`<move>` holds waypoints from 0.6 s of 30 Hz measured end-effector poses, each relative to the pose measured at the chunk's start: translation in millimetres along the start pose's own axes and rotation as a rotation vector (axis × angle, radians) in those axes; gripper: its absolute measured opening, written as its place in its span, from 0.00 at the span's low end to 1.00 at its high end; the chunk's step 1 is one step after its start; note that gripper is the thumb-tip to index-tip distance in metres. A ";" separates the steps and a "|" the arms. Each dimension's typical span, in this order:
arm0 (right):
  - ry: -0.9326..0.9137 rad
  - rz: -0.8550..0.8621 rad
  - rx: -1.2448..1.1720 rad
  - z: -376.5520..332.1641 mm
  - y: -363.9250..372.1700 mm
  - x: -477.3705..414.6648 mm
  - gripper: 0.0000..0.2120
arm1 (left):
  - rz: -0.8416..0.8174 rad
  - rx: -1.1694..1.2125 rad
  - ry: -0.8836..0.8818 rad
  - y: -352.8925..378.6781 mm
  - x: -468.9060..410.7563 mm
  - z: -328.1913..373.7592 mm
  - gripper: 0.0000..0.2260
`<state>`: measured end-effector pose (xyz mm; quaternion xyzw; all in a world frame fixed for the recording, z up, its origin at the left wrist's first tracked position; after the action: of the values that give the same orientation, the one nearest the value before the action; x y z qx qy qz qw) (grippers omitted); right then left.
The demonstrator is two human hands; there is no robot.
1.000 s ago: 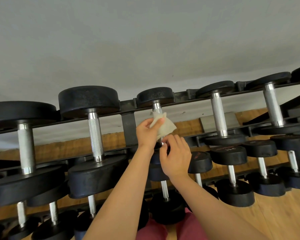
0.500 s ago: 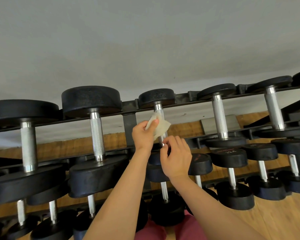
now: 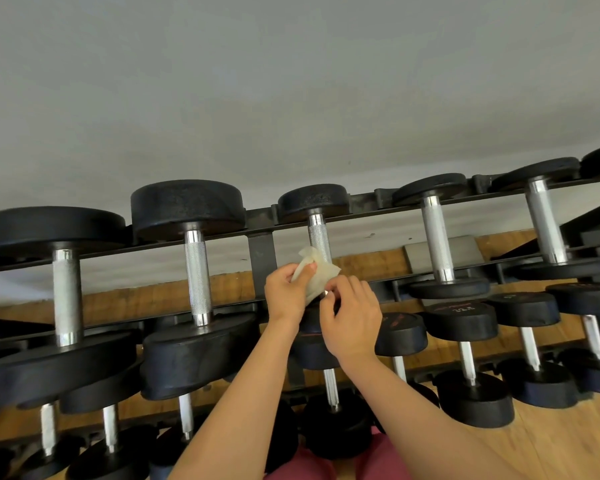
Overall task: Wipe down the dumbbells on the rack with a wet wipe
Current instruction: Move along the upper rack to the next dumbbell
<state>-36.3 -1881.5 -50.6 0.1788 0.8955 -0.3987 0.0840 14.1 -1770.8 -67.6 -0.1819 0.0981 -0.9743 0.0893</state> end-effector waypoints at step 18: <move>0.079 -0.064 -0.190 11.2 -4.6 -1.9 0.10 | -0.082 0.021 -0.010 6.0 6.4 2.5 0.06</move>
<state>-36.3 -1893.2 -54.4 0.1569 0.9372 -0.3069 0.0525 10.0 -1778.3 -64.4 -0.1898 0.0798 -0.9772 0.0517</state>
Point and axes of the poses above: each hand's wrist, its own x-axis away from the middle knuckle, its own y-axis out of the palm, z = x × y, the point moved 4 cm from there along -x, towards the middle knuckle, and after that the axes turned 3 degrees about -x, right-handed, at the moved point
